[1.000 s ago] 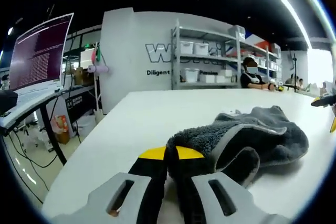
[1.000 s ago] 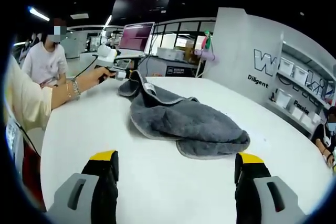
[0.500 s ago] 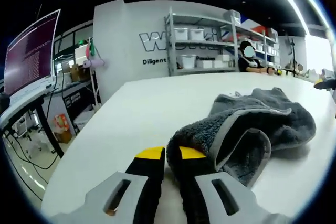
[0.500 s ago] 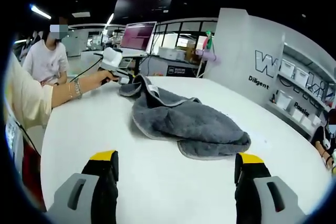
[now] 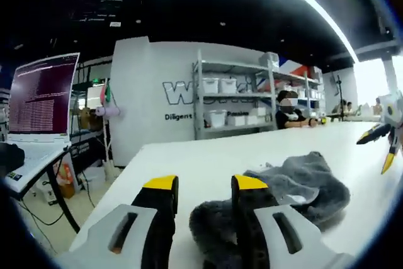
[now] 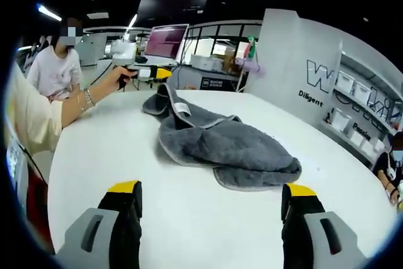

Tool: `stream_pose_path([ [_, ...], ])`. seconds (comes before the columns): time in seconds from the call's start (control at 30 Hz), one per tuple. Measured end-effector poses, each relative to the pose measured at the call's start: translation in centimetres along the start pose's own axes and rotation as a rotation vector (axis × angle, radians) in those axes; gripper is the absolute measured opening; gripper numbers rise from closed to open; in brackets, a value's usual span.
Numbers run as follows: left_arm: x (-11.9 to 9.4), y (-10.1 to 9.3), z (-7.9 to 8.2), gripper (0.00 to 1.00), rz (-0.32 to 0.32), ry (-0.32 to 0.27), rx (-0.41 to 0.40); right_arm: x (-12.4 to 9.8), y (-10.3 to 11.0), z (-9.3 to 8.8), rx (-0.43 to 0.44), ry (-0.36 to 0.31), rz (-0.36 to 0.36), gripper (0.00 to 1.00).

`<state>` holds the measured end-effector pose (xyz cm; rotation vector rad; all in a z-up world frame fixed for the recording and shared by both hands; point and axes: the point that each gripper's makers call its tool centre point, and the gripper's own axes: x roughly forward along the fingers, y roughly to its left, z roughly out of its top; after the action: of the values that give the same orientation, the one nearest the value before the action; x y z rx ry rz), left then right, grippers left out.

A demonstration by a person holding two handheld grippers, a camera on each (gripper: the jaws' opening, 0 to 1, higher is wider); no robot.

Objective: Fold the towel on the table until its edges align and the towel forms a compact rectangular stack.

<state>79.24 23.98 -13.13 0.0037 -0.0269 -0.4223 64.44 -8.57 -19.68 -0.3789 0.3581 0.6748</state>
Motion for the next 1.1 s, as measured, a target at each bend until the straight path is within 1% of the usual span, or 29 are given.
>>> stream_pose_path([
  [0.1, 0.3, -1.4, 0.2, 0.43, -0.083, -0.006, -0.038, 0.1, -0.1, -0.1, 0.0, 0.006, -0.003, 0.93],
  [0.13, 0.3, -2.1, 0.5, 0.47, -0.116, -0.02, -0.052, 0.1, -0.1, -0.2, 0.001, 0.008, -0.003, 0.93],
  [0.17, 0.4, -2.6, 0.7, 0.5, -0.136, -0.032, -0.064, 0.1, -0.1, -0.2, 0.001, 0.01, -0.003, 0.93],
  [0.3, 0.6, -4.0, 1.2, 0.63, -0.198, -0.039, -0.095, 0.2, -0.2, -0.4, 0.001, 0.016, -0.004, 0.93],
  [0.4, 0.8, -5.0, 1.2, 0.74, -0.236, -0.022, -0.114, 0.3, -0.3, -0.5, 0.002, 0.021, -0.004, 0.93],
  [0.43, 0.9, -5.7, 1.0, 0.78, -0.253, -0.011, -0.12, 0.4, -0.3, -0.6, 0.002, 0.025, -0.005, 0.93],
  [0.5, 1.0, -6.4, 0.9, 0.84, -0.278, 0.002, -0.13, 0.4, -0.3, -0.7, 0.003, 0.029, -0.005, 0.93],
  [0.57, 1.0, -7.8, 0.6, 0.9, -0.328, 0.026, -0.153, 0.5, -0.4, -0.9, 0.004, 0.036, -0.006, 0.93],
  [0.63, 1.2, -8.4, 0.5, 0.96, -0.343, 0.034, -0.157, 0.5, -0.4, -1.0, 0.005, 0.039, -0.006, 0.93],
  [0.73, 1.2, -9.3, 0.2, 0.99, -0.366, 0.056, -0.138, 0.6, -0.4, -1.1, 0.006, 0.044, -0.006, 0.94],
  [0.87, 1.2, -10.5, -0.3, 0.99, -0.386, 0.082, -0.086, 0.7, -0.4, -1.4, 0.007, 0.052, -0.005, 0.94],
  [0.93, 1.2, -10.9, -0.5, 0.99, -0.39, 0.094, -0.077, 0.8, -0.4, -1.5, 0.01, 0.055, -0.004, 0.94],
  [1.0, 1.2, -11.4, -0.8, 0.99, -0.4, 0.116, -0.053, 0.9, -0.7, -1.6, 0.017, 0.057, -0.01, 0.93],
  [1.1, 1.2, -11.8, -1.0, 0.99, -0.407, 0.128, -0.029, 0.9, -1.1, -1.6, 0.031, 0.05, -0.022, 0.92],
])
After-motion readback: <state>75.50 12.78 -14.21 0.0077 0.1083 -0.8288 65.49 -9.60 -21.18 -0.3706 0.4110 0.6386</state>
